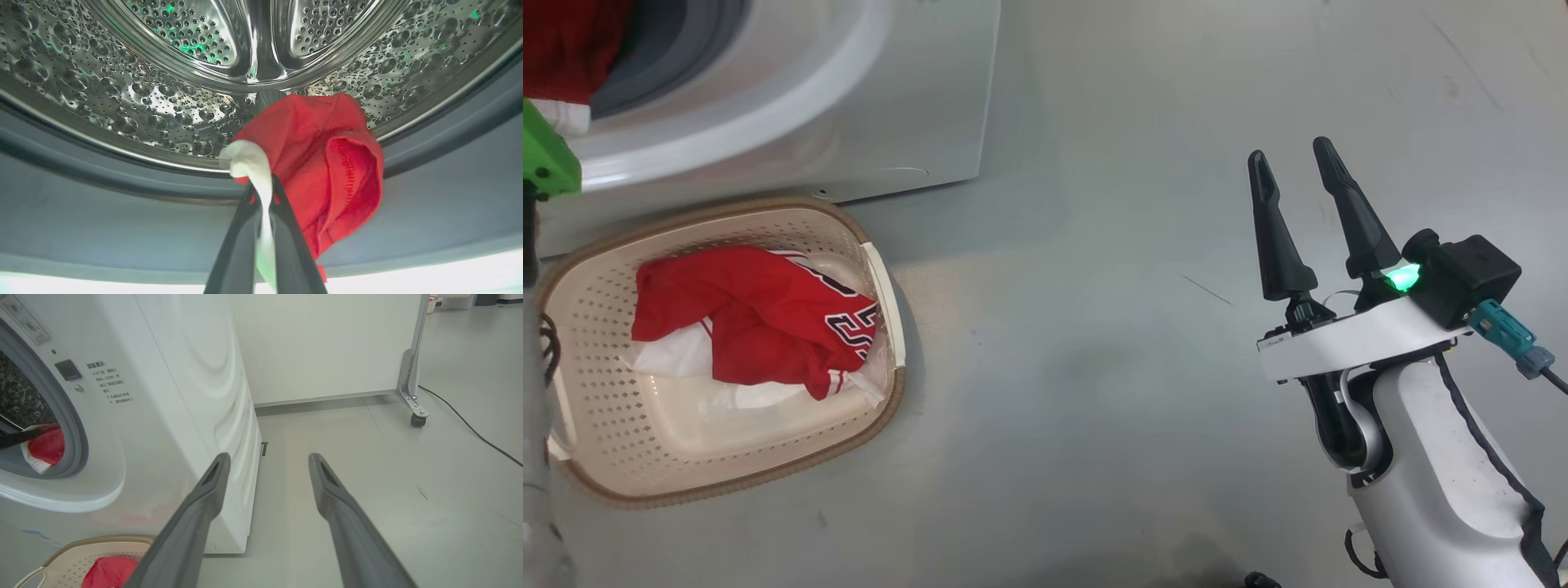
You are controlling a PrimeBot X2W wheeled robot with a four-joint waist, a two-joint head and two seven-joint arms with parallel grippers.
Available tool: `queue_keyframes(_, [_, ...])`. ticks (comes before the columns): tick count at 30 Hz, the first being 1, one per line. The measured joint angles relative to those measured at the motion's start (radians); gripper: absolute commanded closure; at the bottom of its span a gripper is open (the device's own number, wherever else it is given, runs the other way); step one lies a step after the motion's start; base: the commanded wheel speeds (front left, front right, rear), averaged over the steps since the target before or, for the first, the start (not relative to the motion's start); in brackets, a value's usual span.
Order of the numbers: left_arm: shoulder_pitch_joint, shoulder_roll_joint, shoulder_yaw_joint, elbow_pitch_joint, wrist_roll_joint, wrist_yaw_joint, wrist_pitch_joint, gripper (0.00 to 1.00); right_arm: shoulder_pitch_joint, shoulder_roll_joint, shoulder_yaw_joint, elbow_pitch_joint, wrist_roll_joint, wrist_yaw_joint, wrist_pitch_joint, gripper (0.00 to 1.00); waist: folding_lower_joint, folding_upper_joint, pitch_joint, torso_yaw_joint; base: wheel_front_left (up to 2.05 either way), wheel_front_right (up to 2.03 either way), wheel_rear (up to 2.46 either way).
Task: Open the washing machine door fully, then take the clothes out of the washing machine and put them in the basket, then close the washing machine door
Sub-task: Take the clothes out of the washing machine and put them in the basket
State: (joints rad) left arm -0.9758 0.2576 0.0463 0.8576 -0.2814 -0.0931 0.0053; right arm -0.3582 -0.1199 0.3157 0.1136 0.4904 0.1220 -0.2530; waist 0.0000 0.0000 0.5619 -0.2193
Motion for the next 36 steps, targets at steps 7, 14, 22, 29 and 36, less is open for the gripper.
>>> queue_keyframes(7, [0.055,-0.041,-0.027,0.000,0.001,-0.016,-0.067,1.00,0.020,-0.008,-0.003,0.010,0.000,0.000,0.000,0.00,0.0000,0.0000,-0.057,0.039,0.00,0.00,0.00])
queue_keyframes(14, [0.127,-0.053,-0.053,-0.016,0.001,-0.019,-0.145,1.00,0.036,-0.007,-0.014,0.021,0.002,0.000,0.000,0.00,0.0000,0.0000,-0.112,0.077,0.00,0.00,0.00])
queue_keyframes(22, [0.210,-0.076,-0.082,-0.045,0.003,-0.027,-0.210,1.00,0.062,-0.007,-0.036,0.027,0.009,0.000,0.000,0.00,0.0000,0.0000,-0.171,0.104,0.00,0.00,0.00])
queue_keyframes(29, [0.262,-0.121,-0.117,-0.086,-0.001,-0.028,-0.228,1.00,0.088,-0.010,-0.057,0.028,0.009,0.000,0.000,0.00,0.0000,0.0000,-0.214,0.138,0.00,0.00,0.00])
queue_keyframes(36, [0.319,-0.137,-0.147,-0.131,0.015,-0.028,-0.244,1.00,0.105,-0.011,-0.056,0.028,0.009,0.000,0.000,0.00,0.0000,0.0000,-0.250,0.172,0.00,0.00,0.00])
